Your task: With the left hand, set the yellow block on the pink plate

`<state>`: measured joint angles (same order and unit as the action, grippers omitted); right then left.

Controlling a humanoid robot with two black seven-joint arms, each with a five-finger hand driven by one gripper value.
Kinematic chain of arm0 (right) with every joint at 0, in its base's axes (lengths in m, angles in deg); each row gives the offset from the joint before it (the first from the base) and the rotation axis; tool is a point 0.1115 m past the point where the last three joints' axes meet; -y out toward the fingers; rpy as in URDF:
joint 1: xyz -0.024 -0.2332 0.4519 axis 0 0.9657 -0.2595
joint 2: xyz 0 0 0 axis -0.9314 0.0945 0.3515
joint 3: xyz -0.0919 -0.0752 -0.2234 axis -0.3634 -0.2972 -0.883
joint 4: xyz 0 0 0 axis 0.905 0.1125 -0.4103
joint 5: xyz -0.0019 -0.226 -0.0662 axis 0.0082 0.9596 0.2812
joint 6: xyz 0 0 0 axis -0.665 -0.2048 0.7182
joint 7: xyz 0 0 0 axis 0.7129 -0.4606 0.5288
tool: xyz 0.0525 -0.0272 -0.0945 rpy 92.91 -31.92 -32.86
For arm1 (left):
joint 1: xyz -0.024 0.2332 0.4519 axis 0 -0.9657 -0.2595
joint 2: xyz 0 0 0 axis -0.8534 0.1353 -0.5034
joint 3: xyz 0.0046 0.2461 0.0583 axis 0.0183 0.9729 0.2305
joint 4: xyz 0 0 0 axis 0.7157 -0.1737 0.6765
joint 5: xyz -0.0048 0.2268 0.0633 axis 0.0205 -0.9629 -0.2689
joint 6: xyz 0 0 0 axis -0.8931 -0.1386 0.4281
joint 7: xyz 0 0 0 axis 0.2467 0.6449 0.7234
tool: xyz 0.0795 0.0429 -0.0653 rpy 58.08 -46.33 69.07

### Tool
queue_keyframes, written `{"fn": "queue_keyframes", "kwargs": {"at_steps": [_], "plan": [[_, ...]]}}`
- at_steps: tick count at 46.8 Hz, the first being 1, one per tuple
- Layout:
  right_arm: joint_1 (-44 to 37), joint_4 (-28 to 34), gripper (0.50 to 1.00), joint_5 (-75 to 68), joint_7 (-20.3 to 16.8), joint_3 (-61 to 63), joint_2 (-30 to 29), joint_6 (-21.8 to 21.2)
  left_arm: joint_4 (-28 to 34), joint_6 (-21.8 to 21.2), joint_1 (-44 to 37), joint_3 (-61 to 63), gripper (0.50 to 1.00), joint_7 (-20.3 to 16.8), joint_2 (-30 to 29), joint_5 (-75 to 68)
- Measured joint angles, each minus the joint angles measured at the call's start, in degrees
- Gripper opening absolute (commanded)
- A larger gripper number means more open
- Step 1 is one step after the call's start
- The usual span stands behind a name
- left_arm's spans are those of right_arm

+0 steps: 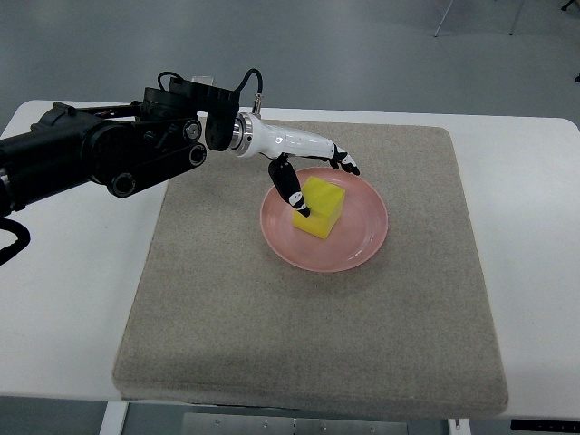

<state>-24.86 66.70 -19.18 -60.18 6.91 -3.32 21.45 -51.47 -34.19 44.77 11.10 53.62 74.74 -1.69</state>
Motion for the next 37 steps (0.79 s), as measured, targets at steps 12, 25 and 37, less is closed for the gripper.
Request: {"fn": "queue_keyframes", "kwargs": {"at_steps": [12,25,37], "plan": [[0.0,0.0,0.924,0.0,0.0,0.0,0.0,0.0,7.79,-0.99,0.42,-0.92,0.926,-0.69,-1.68,0.63],[0.0,0.0,0.924,-0.04,-0.01,0.0,0.0,0.0,20.06,-8.25,-1.49,-1.78,0.941,-0.9,-1.15,2.66],[0.0,0.0,0.924,-0.04,0.0,0.0,0.0,0.0,25.88,-13.94,-5.2,-1.66,0.958,-0.89,-0.85,13.28]]}}
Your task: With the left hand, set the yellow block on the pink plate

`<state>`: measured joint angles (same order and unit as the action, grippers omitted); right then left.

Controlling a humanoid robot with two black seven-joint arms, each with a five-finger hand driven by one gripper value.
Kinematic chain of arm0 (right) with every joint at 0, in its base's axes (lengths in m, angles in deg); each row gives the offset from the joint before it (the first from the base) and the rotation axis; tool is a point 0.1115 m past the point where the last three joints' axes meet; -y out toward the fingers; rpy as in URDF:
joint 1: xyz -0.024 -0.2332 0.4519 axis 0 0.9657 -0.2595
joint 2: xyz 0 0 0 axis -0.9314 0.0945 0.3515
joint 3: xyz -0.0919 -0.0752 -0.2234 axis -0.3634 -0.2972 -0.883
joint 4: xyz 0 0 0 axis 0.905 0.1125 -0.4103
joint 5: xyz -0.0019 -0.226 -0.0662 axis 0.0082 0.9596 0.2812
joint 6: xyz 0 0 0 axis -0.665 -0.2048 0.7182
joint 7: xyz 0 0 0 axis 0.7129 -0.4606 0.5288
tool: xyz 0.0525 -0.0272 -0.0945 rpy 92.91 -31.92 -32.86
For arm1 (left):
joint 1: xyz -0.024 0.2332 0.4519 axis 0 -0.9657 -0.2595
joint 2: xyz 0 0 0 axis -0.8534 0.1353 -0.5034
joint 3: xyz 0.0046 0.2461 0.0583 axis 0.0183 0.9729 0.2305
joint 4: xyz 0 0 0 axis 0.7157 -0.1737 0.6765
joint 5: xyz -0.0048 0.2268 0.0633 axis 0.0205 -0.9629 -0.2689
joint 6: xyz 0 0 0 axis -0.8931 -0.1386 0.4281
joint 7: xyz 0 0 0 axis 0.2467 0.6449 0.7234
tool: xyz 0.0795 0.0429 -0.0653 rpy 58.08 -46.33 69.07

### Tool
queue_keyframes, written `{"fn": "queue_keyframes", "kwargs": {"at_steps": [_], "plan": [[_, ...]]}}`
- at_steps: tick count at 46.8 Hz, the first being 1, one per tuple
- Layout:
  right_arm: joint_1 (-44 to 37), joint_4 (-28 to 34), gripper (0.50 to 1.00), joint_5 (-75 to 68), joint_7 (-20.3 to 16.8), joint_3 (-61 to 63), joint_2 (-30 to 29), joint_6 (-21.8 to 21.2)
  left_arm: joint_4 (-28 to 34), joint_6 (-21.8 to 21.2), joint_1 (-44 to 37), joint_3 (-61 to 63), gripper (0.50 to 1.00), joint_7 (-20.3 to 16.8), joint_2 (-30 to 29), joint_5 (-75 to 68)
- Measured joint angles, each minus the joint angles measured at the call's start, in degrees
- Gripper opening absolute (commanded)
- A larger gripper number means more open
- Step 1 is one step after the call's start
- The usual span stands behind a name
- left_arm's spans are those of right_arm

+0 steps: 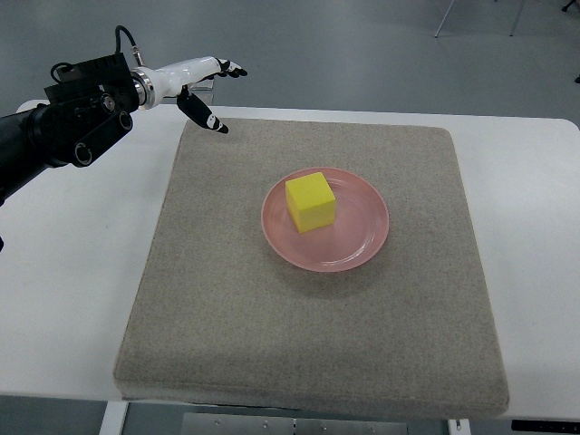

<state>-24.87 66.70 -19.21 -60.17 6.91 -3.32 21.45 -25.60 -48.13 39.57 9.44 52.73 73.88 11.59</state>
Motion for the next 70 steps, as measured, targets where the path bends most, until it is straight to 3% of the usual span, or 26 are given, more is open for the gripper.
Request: {"fn": "queue_keyframes", "kwargs": {"at_steps": [10,16,26,34,41,58,70], "plan": [[0.0,0.0,0.924,0.0,-0.01,0.0,0.0,0.0,5.94,-0.65,-1.43,0.04,0.958,1.21,1.29,14.31],[0.0,0.0,0.924,0.0,-0.01,0.0,0.0,0.0,8.42,-0.71,-1.55,0.06,0.958,3.89,2.73,26.9],[0.0,0.0,0.924,0.03,0.0,0.0,0.0,0.0,9.26,-3.16,-3.09,-0.06,0.958,6.88,3.73,49.96],[0.01,0.0,0.924,0.03,-0.01,0.0,0.0,0.0,9.73,-6.35,-3.93,-0.44,0.958,7.49,4.82,61.59],[0.0,0.0,0.924,0.04,0.0,0.0,0.0,0.0,9.84,-6.41,-5.28,-5.56,0.958,10.5,4.93,68.01],[0.01,0.0,0.924,0.03,-0.01,0.0,0.0,0.0,9.76,-2.03,-9.03,-22.32,0.958,11.38,5.63,68.55],[0.0,0.0,0.924,0.03,0.0,0.0,0.0,0.0,9.81,9.37,-10.85,-28.9,0.958,9.69,5.6,68.43]]}}
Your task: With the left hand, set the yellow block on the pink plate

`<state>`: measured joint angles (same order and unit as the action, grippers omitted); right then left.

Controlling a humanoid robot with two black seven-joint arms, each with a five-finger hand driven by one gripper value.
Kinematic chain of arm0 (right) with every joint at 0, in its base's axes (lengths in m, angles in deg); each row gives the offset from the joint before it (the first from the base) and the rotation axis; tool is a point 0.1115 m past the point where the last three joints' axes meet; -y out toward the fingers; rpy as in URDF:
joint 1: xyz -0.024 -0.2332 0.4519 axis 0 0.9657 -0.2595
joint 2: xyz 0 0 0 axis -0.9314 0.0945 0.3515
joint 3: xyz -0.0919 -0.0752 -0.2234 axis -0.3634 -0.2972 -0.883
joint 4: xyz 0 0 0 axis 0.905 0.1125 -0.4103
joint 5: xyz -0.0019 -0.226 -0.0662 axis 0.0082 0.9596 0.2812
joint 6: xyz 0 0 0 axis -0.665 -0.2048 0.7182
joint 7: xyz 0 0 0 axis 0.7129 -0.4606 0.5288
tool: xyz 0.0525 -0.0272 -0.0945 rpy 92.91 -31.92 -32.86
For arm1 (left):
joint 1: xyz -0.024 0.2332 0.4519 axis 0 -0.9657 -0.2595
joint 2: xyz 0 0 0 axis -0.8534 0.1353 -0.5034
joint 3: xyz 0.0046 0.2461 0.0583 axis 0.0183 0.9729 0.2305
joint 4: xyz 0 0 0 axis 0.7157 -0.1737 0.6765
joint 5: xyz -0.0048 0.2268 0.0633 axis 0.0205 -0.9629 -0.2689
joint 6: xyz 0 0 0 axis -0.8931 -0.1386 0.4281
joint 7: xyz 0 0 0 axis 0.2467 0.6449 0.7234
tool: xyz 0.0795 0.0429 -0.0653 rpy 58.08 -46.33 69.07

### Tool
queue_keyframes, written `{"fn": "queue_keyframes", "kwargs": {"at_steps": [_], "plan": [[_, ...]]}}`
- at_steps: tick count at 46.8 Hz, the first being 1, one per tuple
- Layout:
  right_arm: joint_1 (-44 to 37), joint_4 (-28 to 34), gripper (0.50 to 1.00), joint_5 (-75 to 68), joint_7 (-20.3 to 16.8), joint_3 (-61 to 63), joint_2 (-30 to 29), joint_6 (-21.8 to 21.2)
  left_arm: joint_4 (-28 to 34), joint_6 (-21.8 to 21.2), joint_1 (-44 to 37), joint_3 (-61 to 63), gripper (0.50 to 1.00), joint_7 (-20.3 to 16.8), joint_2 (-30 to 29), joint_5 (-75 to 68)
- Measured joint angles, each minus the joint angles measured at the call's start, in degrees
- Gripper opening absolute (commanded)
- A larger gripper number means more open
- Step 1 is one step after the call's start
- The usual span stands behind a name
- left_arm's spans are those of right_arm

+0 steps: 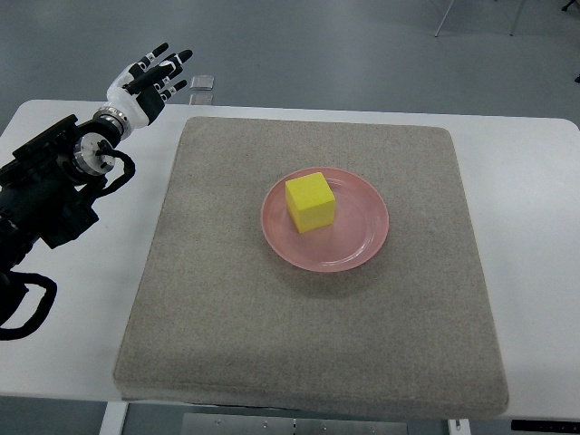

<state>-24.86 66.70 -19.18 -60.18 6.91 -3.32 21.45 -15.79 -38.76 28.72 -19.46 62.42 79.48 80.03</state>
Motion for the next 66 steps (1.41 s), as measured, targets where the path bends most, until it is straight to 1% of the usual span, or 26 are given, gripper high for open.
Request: {"fn": "queue_keyframes", "kwargs": {"at_steps": [3,6,13,41,66], "plan": [[0.0,0.0,0.924,0.0,-0.01,0.0,0.0,0.0,0.02,2.31,-0.2,-0.51,0.958,-0.63,0.0,-0.04],[0.0,0.0,0.924,0.0,-0.01,0.0,0.0,0.0,0.01,2.93,-0.28,-0.51,0.958,-1.33,0.0,-0.11],[0.0,0.0,0.924,-0.04,-0.01,0.0,0.0,0.0,-0.04,2.98,-0.37,-0.29,0.96,-1.93,-0.01,-0.15],[0.02,0.0,0.924,-0.03,-0.01,0.0,0.0,0.0,-0.13,2.9,-0.46,-0.59,0.964,-1.94,-0.05,-0.08],[0.0,0.0,0.924,-0.02,-0.01,0.0,0.0,0.0,-0.2,2.9,-0.4,-0.36,0.979,-1.95,-0.53,-0.39]]}}
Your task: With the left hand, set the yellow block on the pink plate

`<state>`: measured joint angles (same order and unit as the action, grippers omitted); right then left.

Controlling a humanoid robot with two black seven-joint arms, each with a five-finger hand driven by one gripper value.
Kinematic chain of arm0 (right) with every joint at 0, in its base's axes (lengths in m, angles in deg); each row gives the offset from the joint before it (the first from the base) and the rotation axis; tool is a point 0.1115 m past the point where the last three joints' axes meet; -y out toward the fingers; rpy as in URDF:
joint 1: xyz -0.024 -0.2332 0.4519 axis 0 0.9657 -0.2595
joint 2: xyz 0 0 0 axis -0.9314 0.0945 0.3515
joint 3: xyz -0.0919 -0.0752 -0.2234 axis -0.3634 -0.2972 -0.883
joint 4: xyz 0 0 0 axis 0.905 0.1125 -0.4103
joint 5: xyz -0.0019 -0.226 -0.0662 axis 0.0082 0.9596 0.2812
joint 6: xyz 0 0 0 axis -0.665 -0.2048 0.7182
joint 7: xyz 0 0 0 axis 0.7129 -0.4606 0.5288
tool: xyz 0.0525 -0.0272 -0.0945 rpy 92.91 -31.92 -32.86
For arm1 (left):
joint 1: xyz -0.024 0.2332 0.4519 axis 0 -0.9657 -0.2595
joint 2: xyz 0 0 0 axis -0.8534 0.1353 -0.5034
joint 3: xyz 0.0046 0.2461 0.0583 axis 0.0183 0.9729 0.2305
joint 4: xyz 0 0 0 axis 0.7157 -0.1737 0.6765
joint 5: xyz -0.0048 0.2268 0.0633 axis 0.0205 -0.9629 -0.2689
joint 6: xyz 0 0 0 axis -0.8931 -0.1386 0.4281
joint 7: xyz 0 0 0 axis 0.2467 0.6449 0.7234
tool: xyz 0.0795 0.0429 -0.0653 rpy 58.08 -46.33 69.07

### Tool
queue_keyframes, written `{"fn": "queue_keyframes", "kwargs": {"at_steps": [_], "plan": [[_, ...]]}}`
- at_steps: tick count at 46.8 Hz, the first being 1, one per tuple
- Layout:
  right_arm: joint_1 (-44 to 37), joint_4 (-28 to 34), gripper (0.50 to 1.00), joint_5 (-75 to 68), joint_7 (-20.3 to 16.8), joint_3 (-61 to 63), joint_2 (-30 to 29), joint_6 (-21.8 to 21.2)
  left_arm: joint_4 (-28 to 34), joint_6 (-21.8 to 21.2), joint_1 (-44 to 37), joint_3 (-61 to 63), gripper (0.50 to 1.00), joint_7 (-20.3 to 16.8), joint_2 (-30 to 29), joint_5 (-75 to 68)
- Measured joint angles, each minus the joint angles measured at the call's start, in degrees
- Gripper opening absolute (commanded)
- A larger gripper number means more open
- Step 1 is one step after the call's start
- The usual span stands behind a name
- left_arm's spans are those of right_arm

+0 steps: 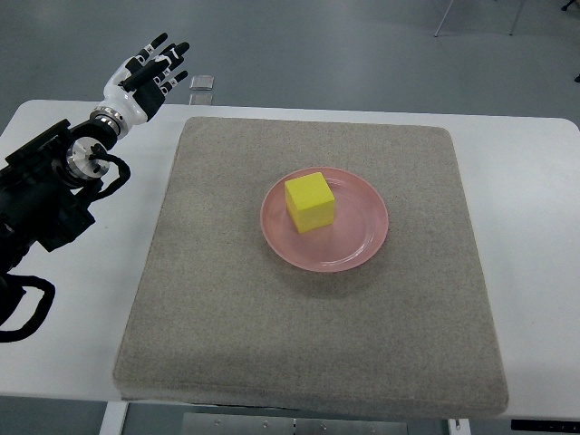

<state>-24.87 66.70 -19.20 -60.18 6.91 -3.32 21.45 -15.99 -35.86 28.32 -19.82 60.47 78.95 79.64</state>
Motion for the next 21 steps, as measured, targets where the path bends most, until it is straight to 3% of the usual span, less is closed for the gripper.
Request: {"fn": "queue_keyframes", "kwargs": {"at_steps": [21], "plan": [[0.06,0.15,0.924,-0.06,0.0,-0.1,0.0,-0.11,-0.05,-0.09,0.7,0.09,0.979,0.0,0.29,-0.2]]}}
